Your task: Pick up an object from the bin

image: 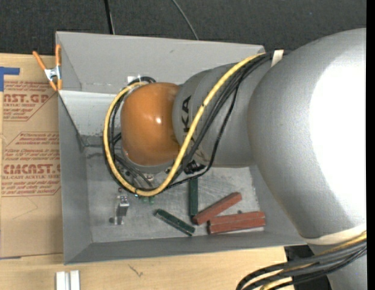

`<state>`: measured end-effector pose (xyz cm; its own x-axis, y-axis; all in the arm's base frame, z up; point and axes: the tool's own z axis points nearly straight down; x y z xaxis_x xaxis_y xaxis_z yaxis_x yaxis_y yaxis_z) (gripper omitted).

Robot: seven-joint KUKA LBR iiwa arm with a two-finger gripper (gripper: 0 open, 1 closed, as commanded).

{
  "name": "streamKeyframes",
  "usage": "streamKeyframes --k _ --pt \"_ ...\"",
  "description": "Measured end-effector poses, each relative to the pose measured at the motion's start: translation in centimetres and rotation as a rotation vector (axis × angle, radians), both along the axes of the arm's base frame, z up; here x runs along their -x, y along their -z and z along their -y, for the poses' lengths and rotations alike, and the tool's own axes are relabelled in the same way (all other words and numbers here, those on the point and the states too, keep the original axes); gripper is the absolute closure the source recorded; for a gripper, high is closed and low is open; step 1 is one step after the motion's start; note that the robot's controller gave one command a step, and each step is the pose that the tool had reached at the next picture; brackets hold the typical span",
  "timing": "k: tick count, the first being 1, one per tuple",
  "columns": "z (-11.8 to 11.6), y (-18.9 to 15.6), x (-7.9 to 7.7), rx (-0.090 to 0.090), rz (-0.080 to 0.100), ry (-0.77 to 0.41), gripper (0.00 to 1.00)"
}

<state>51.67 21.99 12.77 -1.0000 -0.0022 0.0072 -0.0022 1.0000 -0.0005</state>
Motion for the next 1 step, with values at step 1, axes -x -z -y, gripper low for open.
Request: streamKeyframes --k 1 --pt "0.08 -0.41 -0.24 -0.002 0.007 0.002 0.0"
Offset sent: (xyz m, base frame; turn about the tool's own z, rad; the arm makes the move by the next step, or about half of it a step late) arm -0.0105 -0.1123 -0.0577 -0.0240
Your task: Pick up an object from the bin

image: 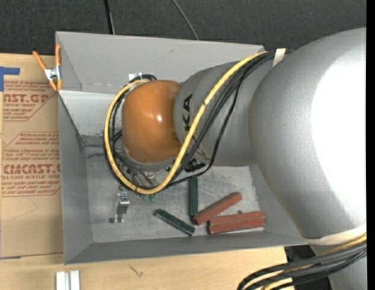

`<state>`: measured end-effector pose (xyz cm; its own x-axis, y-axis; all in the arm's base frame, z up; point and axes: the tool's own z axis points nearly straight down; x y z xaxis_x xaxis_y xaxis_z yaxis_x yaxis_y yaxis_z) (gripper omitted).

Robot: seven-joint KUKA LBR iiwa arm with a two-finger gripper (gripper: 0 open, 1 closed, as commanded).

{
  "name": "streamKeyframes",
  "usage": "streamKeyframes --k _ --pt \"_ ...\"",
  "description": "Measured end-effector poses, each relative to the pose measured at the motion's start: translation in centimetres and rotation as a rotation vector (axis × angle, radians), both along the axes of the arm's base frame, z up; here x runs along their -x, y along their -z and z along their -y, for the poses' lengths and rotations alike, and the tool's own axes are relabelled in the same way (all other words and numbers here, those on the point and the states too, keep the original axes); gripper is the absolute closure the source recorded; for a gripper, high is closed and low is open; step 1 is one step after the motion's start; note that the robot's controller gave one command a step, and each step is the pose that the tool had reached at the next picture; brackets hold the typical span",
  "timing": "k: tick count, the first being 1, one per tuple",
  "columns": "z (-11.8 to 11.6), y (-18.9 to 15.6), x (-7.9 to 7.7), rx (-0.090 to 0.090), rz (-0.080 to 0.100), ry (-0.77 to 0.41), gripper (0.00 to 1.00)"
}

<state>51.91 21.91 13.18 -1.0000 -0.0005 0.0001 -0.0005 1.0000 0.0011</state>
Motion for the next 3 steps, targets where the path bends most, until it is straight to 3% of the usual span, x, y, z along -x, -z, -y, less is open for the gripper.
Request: streamKeyframes --k 1,2,3 --pt "7.4 4.2 0.9 0.001 0.001 -0.022 0.0" --pt "8.5 0.1 2.8 0.001 -0.002 0.026 0.0" --pt "12.1 2.4 3.0 0.001 0.002 -0.129 0.0"
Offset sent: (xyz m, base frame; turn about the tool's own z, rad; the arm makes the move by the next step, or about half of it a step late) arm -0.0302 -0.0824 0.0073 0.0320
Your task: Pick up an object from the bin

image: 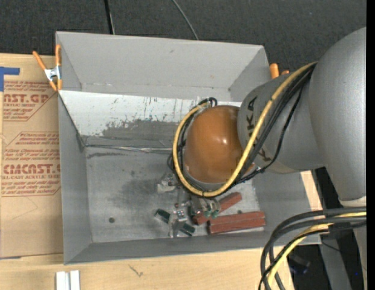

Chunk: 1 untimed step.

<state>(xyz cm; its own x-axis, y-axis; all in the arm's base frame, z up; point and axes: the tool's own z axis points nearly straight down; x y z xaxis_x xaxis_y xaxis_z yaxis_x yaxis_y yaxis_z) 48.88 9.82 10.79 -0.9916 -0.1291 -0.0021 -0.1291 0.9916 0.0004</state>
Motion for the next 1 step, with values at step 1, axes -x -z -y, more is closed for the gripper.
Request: streamKeyframes --k 1 --pt "1.86 3.16 -0.47 -0.001 -0.002 0.239 0.0"
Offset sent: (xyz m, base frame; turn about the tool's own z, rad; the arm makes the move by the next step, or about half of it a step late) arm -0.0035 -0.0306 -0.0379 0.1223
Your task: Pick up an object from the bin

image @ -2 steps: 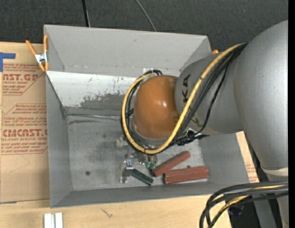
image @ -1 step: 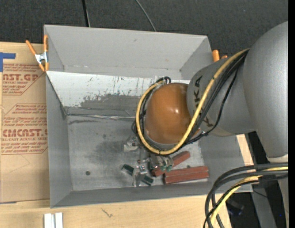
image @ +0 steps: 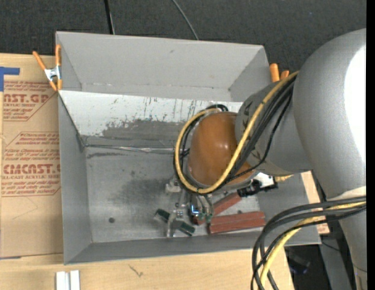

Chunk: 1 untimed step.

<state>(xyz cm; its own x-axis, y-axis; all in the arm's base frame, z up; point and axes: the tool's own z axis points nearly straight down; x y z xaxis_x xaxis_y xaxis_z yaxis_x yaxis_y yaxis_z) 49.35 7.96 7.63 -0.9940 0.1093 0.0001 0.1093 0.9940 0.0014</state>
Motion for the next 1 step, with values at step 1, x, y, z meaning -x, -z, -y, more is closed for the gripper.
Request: streamKeyframes --k 1 --pt "0.99 0.09 0.29 -0.002 0.017 -0.116 1.0"
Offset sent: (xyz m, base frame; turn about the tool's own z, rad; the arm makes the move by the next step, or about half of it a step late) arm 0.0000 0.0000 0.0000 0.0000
